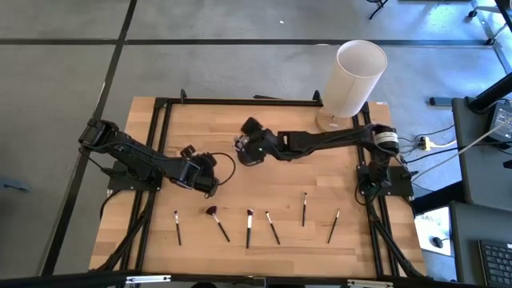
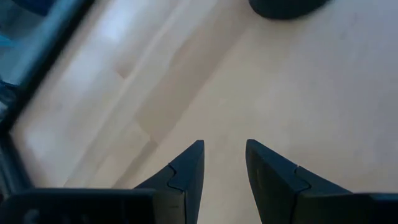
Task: Put items in baskets/containers
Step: Put the black highlighter brush into the black pen holder
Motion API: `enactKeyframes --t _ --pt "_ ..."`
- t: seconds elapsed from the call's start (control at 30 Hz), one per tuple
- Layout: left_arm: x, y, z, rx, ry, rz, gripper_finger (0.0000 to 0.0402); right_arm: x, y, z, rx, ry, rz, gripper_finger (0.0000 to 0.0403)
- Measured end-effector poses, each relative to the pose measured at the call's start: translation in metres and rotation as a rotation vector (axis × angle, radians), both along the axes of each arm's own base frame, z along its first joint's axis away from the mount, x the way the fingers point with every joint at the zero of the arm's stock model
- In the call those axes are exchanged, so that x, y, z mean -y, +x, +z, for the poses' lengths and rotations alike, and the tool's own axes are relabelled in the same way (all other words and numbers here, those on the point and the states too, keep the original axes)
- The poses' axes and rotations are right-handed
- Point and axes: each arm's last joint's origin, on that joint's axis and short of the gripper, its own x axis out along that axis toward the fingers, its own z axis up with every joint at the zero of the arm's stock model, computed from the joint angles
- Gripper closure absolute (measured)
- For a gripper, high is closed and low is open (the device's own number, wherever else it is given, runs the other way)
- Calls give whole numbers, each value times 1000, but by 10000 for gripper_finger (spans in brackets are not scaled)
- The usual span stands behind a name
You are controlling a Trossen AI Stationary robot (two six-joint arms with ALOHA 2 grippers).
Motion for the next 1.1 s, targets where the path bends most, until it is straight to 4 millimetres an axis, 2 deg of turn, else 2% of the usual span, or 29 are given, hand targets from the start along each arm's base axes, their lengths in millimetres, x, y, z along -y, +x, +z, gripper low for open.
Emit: enactKeyframes --t 0.1,0.27,0.4,0.53,0.7,0.8,0.9,1.0,1.1 --pt "4 -1 -1 -42 -66 -52 288 -7 -16 15 180 167 -131 272" --pt "18 -4 -2 -135 -95 -220 288 -12 -49 36 387 572 -320 282" --pt "31 -9 -4 -248 -182 -405 288 -19 -70 43 399 904 -435 295" --pt "46 -8 -4 -260 -229 -599 288 -32 -79 32 330 1130 -401 309" --pt "67 0 -3 -193 -309 -863 288 -46 -97 17 201 1463 -172 315" --pt "76 4 -3 -154 -316 -970 288 -48 -110 9 234 1555 -91 315" --pt "82 7 -9 -153 -316 -1007 288 -48 -122 1 303 1581 -44 315" --pt "84 8 -23 -234 -338 -1018 288 -47 -132 -2 349 1601 -31 315" --pt "84 9 -36 -314 -346 -1012 289 -44 -136 -3 378 1640 -89 309"
